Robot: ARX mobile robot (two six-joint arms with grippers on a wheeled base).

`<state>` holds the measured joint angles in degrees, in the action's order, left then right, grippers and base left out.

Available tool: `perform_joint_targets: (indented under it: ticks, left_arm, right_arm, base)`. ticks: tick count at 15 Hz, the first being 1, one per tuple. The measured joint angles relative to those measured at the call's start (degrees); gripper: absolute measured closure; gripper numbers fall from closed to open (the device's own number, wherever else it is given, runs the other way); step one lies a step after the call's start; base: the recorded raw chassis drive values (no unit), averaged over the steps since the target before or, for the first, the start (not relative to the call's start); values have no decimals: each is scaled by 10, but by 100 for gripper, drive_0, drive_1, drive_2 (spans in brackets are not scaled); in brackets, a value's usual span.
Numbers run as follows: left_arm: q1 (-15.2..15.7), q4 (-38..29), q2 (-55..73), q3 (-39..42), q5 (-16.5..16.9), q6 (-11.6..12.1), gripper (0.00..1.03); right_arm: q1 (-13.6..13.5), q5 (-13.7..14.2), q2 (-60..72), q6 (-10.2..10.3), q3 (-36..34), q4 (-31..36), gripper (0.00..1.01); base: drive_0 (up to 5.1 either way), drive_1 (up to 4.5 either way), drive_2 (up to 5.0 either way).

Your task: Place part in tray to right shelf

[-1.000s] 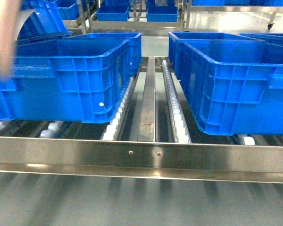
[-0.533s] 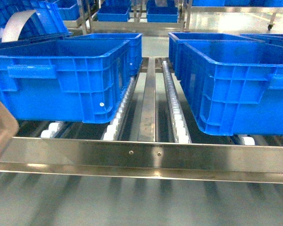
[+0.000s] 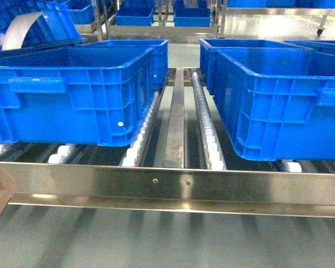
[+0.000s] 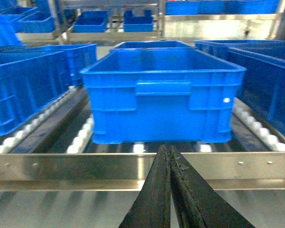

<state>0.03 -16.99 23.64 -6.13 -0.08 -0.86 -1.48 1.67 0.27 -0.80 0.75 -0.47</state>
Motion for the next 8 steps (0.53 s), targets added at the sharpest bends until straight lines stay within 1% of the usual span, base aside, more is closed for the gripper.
perform_joint_targets:
  ticks: [1,2,8]
  left_arm:
    - [0,6,-9,8,0,0,87]
    - [0,13,-22,17,0,0,87]
    - [0,56,-95,42,0,0,87]
  right_arm:
    - [20,-5,0,1,0,3,99]
    - [17,-14,0,2,0,3,99]
    - [15,-16,0,2,0,3,99]
  base:
    - [0,0,0]
    - [0,0,0]
    - [0,0,0]
